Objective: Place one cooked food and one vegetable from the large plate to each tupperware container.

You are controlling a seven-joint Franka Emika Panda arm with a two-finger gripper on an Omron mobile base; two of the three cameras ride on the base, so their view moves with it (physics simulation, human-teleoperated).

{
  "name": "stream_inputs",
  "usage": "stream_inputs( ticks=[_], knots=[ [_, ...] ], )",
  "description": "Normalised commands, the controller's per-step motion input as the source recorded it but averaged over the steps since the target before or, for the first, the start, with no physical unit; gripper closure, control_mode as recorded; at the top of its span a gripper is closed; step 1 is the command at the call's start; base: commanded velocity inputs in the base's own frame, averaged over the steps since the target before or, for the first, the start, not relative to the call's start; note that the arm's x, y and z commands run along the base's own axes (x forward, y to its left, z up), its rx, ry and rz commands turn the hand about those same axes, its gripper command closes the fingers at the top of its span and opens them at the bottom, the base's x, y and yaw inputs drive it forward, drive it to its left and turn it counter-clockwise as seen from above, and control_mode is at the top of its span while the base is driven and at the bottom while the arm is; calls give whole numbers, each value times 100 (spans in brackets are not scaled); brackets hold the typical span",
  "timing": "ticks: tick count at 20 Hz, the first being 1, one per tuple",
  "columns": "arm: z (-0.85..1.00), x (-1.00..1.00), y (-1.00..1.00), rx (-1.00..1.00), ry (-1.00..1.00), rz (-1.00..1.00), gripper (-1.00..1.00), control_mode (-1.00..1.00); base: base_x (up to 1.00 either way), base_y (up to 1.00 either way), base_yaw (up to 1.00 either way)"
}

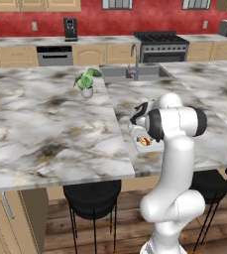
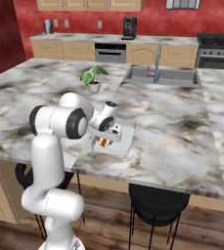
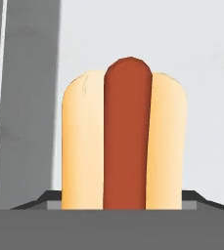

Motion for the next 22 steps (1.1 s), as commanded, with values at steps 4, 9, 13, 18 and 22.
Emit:
stream_inputs(
  ticks=[4,9,13,18,22],
  knots=[
    [0,22,0,0,-2,0,100,-100,0,0,0],
    [0,24,0,0,-5,0,100,-100,0,0,0],
    [-27,23,0,0,-5,0,100,-100,0,0,0],
    [-39,23,0,0,-1,0,100,-100,0,0,0],
    [-44,8,3,0,0,0,-100,-100,0,0,0]
  ],
)
